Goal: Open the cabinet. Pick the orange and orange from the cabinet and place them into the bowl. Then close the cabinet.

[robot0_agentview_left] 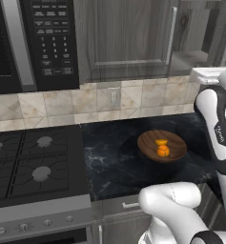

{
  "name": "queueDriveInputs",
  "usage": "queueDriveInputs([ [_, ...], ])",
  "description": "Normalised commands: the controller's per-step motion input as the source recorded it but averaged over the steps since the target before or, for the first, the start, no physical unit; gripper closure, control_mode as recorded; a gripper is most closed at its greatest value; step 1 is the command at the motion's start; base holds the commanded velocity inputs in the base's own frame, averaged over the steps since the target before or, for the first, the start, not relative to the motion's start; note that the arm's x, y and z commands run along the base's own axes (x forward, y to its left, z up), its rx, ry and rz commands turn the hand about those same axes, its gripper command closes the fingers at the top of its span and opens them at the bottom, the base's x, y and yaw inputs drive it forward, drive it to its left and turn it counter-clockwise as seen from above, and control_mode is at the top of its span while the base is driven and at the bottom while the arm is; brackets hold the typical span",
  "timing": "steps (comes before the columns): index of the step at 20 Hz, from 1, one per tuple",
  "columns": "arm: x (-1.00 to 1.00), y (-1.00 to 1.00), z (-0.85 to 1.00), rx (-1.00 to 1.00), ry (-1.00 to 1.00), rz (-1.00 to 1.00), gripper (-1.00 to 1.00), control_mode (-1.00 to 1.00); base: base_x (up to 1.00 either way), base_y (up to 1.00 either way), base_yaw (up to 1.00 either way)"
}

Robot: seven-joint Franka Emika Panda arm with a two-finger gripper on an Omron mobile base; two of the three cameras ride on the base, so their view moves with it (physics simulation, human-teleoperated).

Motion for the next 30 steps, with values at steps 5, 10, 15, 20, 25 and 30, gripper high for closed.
queueDriveInputs([
  [5,1.00,-0.10,-0.02,0.12,0.09,0.00,-1.00,-1.00,0.00,0.00,0.00],
  [10,1.00,-0.18,-0.06,0.12,0.12,0.00,-1.00,-1.00,0.00,0.00,0.00],
  [15,1.00,-0.38,-0.11,0.17,0.13,0.05,-1.00,-1.00,0.00,0.00,0.00],
  [20,1.00,-0.39,-0.24,0.16,0.11,0.04,-1.00,-1.00,0.00,0.00,0.00],
  [25,1.00,-0.39,-0.44,0.11,0.05,0.03,-1.00,-1.00,0.00,0.00,0.00],
  [30,1.00,-0.33,-0.95,0.02,-0.01,0.05,-1.00,-1.00,0.00,0.00,0.00],
])
